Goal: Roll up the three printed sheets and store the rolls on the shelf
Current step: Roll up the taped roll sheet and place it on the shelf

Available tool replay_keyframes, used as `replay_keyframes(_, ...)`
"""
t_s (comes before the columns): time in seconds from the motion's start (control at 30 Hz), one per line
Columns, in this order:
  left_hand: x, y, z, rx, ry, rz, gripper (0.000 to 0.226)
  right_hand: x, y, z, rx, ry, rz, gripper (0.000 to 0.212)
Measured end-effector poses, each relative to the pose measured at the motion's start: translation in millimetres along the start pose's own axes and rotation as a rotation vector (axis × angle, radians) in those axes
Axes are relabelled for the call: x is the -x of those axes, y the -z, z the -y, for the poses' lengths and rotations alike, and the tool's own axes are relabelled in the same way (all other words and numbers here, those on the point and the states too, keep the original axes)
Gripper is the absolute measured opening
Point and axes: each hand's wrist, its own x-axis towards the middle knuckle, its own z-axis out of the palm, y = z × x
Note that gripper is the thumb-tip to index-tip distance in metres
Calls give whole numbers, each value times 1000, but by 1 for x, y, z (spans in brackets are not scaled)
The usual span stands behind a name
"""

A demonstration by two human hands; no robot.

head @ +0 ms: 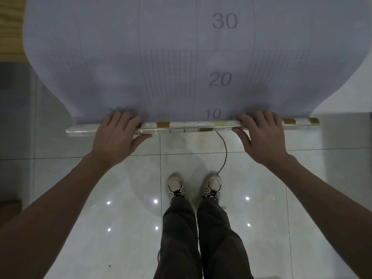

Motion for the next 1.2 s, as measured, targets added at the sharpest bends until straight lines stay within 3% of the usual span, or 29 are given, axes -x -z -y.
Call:
replay_keyframes(0.2,-5,2,-3,-53,4,-114,31,-8,2,-1,-43,-23,-7,38)
replay_keyframes(0.43,-12,11,0,20,-23,-1,44,-12,6,3,-25,34,7,33)
replay_keyframes(0.67,-19,11,-7,-45,13,-126,32,-24,6,9,-28,-39,-90,42)
replay_keyframes(0.83,-24,15,-7,-7,-4,-81,45,-26,5,7,-14,-17,-45,40)
replay_keyframes(0.97,-30,14,-6,-28,-7,-122,30,-26,8,10,-22,-9,-66,34)
replay_keyframes(1.1,-28,11,-9,-58,7,-154,31,-31,8,10,-75,-36,-93,49)
replay_keyframes(1.2,-27,14,-9,-42,6,-129,37,-35,9,8,-46,-10,-67,44)
